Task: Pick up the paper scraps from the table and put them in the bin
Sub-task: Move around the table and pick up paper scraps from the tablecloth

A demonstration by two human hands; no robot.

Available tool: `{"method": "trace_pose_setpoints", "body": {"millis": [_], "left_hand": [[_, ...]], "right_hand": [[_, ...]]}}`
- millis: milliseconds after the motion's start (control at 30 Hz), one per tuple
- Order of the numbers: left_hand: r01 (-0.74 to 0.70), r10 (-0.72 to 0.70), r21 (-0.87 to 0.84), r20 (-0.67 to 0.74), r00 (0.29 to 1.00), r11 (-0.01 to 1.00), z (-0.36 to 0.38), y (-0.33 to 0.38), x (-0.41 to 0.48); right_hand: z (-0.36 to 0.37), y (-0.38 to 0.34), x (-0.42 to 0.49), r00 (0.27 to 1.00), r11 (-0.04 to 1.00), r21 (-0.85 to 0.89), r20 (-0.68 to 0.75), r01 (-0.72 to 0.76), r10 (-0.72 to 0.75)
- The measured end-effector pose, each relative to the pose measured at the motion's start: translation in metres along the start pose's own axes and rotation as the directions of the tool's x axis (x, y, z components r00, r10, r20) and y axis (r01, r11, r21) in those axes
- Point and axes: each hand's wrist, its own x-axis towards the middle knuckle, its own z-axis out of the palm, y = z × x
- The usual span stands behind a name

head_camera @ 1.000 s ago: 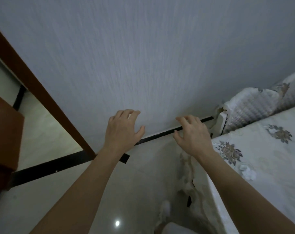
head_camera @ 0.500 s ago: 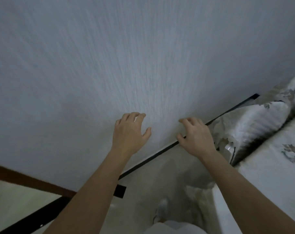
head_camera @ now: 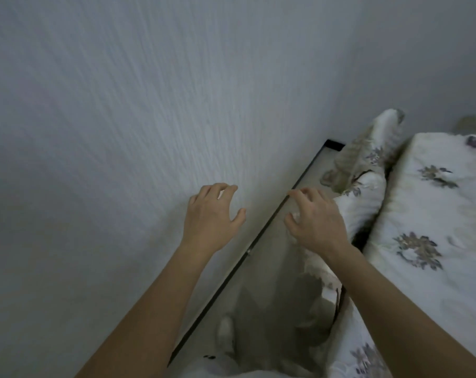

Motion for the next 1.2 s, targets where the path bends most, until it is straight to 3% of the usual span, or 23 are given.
{"method": "trace_pose_setpoints", "body": {"millis": [233,467,667,767,867,1000,1100,1200], "left_hand": [[-0.292,0.302,-0.117,0.077,0.95,0.949,0.062,0.062,0.118],[-0.58,0.643,-0.333,0.116,0.757,0.743,0.115,0.15,0.213],[-0.742,0.88,-0.511,0.064,0.471,0.434,0.147,0.23,0.233],[-0.776,0.949,-0.559,0.069,0.307,0.292,0.157,0.267,0.219],[-0.78,0.98,-0.597,0.061,0.191,0.189,0.164,0.295,0.195],[-0.766,0.989,-0.626,0.09,0.116,0.147,0.175,0.318,0.165],[-0.729,0.981,-0.657,0.156,0.117,0.192,0.189,0.326,0.147],[-0.723,0.949,-0.641,0.309,0.061,0.255,0.212,0.327,0.133]], "right_hand": [[-0.012,0.077,0.028,0.956,0.957,-0.073,-0.115,-0.279,0.27],[-0.033,0.133,0.022,0.764,0.758,-0.13,-0.226,-0.639,0.605],[-0.053,0.146,-0.029,0.479,0.471,-0.11,-0.333,-0.875,0.812],[-0.056,0.139,-0.072,0.326,0.312,-0.1,-0.384,-0.945,0.864],[-0.058,0.125,-0.119,0.161,0.149,-0.061,-0.411,-0.987,0.897],[-0.056,0.105,-0.181,-0.009,-0.022,-0.024,-0.424,-0.999,0.905],[-0.048,0.094,-0.219,-0.101,-0.095,0.035,-0.405,-0.995,0.909],[-0.033,0.088,-0.251,-0.207,-0.177,0.118,-0.336,-0.977,0.919]]}}
